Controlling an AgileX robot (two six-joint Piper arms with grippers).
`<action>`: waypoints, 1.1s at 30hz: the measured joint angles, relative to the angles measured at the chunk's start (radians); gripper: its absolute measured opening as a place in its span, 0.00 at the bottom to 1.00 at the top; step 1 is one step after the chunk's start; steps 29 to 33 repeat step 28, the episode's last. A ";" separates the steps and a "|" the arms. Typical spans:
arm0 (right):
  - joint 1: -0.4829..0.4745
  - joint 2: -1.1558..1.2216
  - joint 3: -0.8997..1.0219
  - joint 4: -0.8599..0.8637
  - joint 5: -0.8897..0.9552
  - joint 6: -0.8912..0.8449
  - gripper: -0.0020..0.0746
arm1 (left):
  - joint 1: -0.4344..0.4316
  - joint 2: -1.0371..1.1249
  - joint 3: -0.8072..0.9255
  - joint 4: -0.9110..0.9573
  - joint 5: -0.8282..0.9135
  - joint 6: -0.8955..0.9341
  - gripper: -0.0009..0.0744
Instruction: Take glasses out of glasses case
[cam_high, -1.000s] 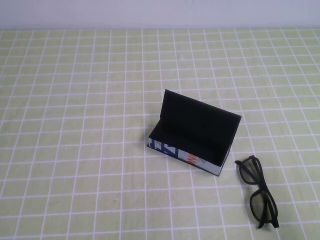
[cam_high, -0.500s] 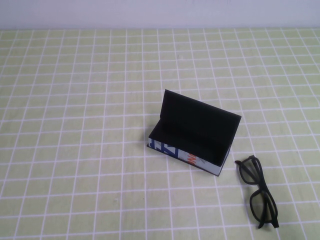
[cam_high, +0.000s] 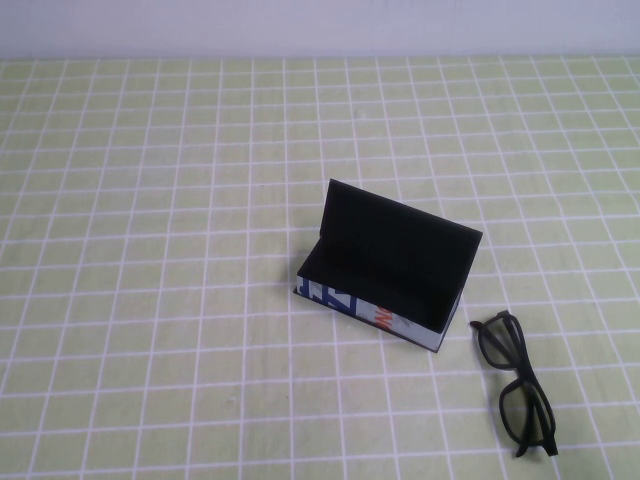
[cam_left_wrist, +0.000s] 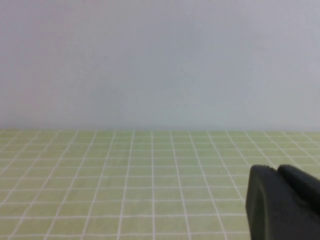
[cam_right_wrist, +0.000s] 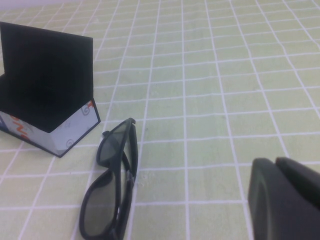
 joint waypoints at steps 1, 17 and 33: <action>0.000 0.000 0.000 0.000 0.000 0.000 0.00 | 0.004 0.000 0.007 0.168 -0.009 -0.162 0.01; 0.000 0.000 0.001 0.000 0.001 0.001 0.00 | 0.006 -0.030 0.030 0.804 0.386 -0.766 0.01; 0.000 0.000 0.001 0.000 0.001 0.002 0.00 | 0.006 -0.033 0.030 0.806 0.390 -0.770 0.01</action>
